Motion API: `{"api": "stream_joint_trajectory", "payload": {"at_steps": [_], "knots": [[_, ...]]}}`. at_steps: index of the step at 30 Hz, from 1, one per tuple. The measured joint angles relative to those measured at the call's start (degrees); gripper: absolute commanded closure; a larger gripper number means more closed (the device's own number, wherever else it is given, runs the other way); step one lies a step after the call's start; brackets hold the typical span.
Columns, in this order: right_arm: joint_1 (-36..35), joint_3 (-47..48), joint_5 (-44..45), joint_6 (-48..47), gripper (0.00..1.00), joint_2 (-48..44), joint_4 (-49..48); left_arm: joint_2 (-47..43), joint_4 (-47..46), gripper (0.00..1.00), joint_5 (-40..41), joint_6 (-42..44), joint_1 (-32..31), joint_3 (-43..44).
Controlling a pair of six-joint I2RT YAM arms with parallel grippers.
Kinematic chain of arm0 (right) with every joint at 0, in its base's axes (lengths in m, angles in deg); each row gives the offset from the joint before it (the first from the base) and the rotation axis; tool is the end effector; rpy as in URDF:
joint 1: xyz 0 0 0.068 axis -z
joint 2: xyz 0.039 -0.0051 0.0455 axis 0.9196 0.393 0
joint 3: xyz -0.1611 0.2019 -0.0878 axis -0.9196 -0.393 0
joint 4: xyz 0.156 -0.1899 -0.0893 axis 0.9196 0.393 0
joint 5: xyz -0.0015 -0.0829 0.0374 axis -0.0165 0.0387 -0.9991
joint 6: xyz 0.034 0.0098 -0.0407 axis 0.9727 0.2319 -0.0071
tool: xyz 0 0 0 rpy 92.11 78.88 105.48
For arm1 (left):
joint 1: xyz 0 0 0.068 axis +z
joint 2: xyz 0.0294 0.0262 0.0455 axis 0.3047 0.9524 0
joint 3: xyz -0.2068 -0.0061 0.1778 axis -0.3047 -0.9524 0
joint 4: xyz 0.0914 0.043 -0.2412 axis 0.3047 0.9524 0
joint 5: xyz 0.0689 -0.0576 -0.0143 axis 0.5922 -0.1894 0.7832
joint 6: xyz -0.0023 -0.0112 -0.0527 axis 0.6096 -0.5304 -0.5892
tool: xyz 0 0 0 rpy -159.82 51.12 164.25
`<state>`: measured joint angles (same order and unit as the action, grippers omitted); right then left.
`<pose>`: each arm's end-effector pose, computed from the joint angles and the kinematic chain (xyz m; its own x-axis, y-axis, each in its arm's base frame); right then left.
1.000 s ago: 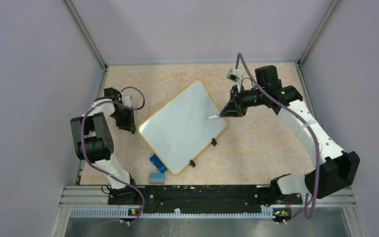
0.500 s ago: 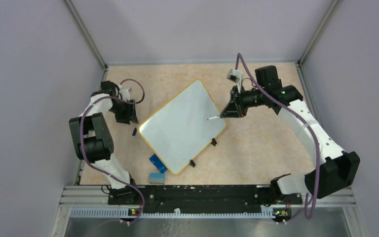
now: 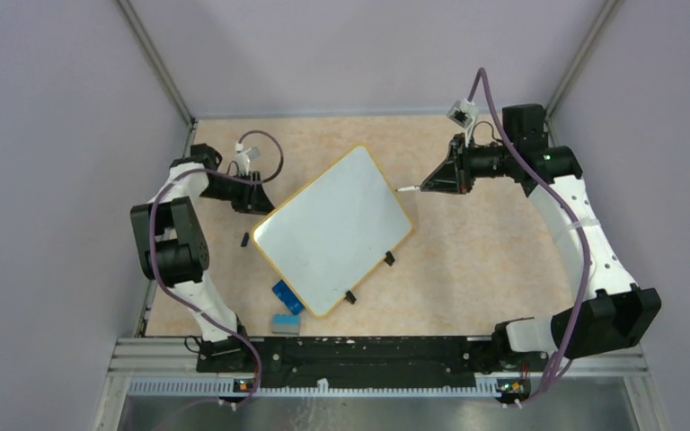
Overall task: Write a sentence on the whiteboard
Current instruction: Move the whiteboard to the center of the board.
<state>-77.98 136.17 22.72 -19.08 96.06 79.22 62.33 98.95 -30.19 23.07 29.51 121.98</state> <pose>0.2560 0.0809 0.3923 -0.5100 -0.1984 -0.8370 -0.8284 0.3752 0.4158 0.3511 0.0458 0.2156 -0.8803 0.0658 -0.4698 0.3751 0.7029 -0.6044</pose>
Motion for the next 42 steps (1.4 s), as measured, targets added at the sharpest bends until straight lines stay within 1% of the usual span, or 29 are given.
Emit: {"api": "stream_joint_trajectory", "payload": {"at_steps": [4,8,12,16,23,36,42], "knots": [[0.87,0.46,-0.59,-0.24,1.0,-0.17,1.44,2.12,0.55,0.59,-4.59,2.05,-2.25,-3.91],[1.81,1.01,-0.81,-0.66,1.0,-0.22,2.95,3.02,1.4,0.59,-7.65,3.54,-4.92,-7.5],[3.21,1.18,-0.81,-0.98,1.0,-0.44,3.72,4.96,0.79,0.57,-8.92,3.69,-8.68,-8.74],[4.15,1.57,-0.81,-1.07,1.0,-0.5,4.04,7.37,-1.66,0.54,-8.81,2.14,-13.16,-8.87],[4.5,2.27,-0.76,-1.62,1.0,-0.52,5.62,11.41,-5.97,0.54,-8.83,-0.31,-18.91,-8.87],[4.66,2.29,-0.59,-1.68,1.0,-0.52,6.54,14.91,-6.88,0.55,-13.2,-2.36,-27.39,-7.93],[4.66,2.29,-0.57,-1.66,1.0,-0.52,6.75,17.49,-6.16,0.55,-14.21,-2.86,-29.88,-4.7]]}}
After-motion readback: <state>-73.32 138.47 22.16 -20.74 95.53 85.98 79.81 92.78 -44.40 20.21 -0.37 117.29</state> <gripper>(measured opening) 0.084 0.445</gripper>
